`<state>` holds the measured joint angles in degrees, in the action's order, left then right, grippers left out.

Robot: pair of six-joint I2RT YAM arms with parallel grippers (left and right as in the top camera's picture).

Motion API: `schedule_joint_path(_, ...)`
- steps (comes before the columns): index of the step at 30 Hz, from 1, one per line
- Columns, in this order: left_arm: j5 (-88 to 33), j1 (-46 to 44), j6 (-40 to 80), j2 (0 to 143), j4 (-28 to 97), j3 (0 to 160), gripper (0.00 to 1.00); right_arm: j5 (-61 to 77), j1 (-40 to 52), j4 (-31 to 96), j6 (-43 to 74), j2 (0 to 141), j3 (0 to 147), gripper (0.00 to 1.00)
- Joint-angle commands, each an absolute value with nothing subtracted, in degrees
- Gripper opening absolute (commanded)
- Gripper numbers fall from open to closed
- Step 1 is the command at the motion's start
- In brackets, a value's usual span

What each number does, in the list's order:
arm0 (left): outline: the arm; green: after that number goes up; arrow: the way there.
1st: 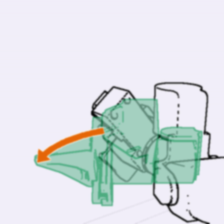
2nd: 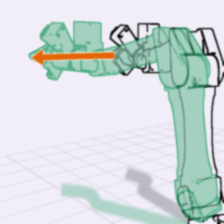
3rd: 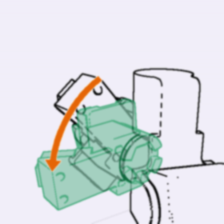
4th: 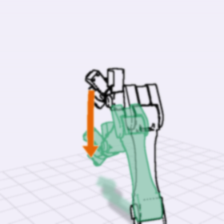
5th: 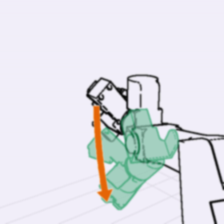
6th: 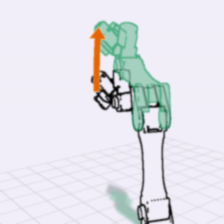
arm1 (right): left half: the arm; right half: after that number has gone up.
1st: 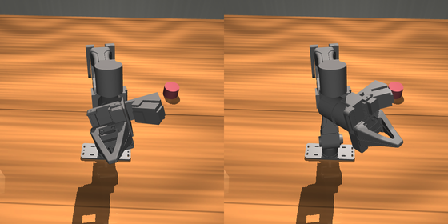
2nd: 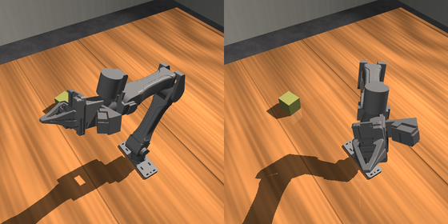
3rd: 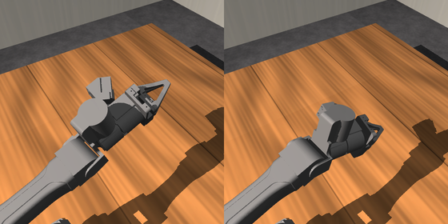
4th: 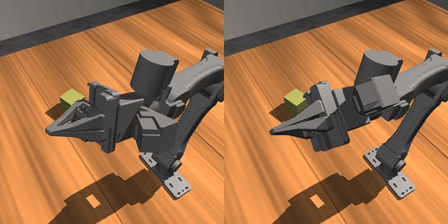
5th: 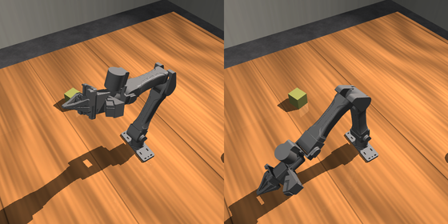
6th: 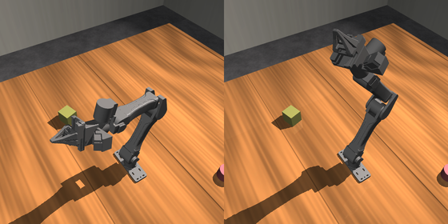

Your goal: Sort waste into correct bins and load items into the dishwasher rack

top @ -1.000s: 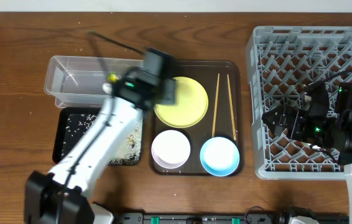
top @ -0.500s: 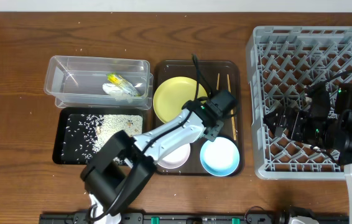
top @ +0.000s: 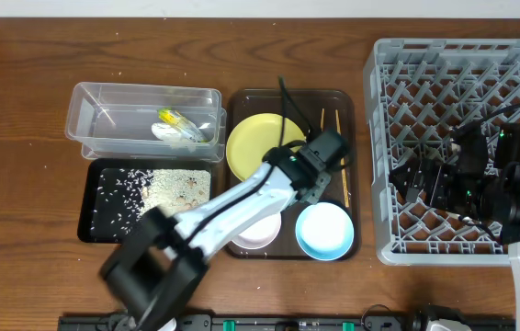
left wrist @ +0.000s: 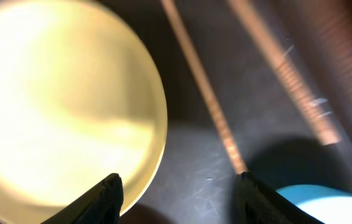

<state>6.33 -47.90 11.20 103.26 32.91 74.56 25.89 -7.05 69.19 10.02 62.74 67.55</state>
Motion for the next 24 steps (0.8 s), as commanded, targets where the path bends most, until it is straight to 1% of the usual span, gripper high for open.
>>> schedule_joint_path(1,4.0,-47.9,12.7,99.0,32.5,75.5,0.61,25.9,-6.5,69.2,9.8,62.7,67.7,0.98)
schedule_joint_path(3,2.1,-47.9,12.8,98.1,33.9,75.5,0.6,25.9,-6.5,69.3,9.8,62.7,67.7,0.98)
schedule_joint_path(5,3.3,-47.9,12.8,97.1,35.9,75.5,0.59,25.9,-6.6,69.5,9.8,62.7,67.7,0.98)
schedule_joint_path(11,17.5,-47.9,12.8,88.7,44.1,75.5,0.6,25.5,-6.6,69.5,9.8,62.7,67.7,0.99)
schedule_joint_path(14,21.9,-47.9,12.7,82.0,47.7,75.5,0.71,25.5,-6.6,69.3,9.8,62.7,67.7,0.99)
schedule_joint_path(16,22.6,-47.9,12.7,76.9,49.6,75.5,0.81,25.5,-6.6,69.2,9.8,62.7,67.7,0.99)
schedule_joint_path(20,22.6,-47.9,12.8,68.5,53.3,75.5,0.85,25.5,-6.6,69.2,9.8,62.7,67.7,0.99)
schedule_joint_path(24,22.5,-47.9,12.7,62.3,54.9,75.5,0.87,25.5,-6.6,69.2,9.8,62.7,67.7,0.99)
